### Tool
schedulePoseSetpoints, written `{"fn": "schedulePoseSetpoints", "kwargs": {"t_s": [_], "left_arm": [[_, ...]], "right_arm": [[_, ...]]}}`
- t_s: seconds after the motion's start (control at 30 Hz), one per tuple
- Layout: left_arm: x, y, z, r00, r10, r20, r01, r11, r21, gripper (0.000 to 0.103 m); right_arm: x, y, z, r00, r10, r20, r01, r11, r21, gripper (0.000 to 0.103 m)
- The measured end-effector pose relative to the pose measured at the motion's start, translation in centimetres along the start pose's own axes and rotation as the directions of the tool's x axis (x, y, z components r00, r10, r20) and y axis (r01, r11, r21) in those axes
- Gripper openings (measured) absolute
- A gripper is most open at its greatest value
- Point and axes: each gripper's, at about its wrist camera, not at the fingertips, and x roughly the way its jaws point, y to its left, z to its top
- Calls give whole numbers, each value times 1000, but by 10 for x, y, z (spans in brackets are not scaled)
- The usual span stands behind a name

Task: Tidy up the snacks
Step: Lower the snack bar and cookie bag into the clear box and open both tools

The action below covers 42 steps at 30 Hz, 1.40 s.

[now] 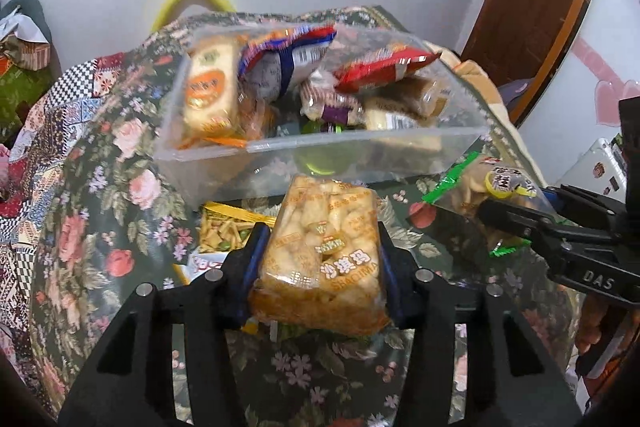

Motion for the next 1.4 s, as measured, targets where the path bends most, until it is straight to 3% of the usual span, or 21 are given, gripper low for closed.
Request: {"fn": "schedulePoseSetpoints", "kwargs": {"t_s": [0.33, 0.73, 1.03, 1.2, 1.4], "left_arm": [[-24, 6, 30, 997, -28, 79, 30, 999, -26, 50], [10, 8, 72, 996, -63, 66, 66, 997, -37, 50], [40, 19, 86, 997, -59, 40, 61, 997, -52, 50], [50, 27, 91, 996, -73, 54, 77, 995, -69, 50], [56, 23, 91, 996, -32, 78, 36, 998, -53, 51]], "right_arm": [[-23, 12, 25, 995, 2, 97, 1, 1000, -31, 43], [-16, 19, 76, 984, -20, 177, 33, 997, -70, 43], [22, 21, 117, 986, -30, 161, 41, 997, -65, 43], [45, 22, 127, 991, -41, 129, 51, 996, -70, 43], [62, 27, 133, 994, -51, 93, 58, 995, -80, 43]]}}
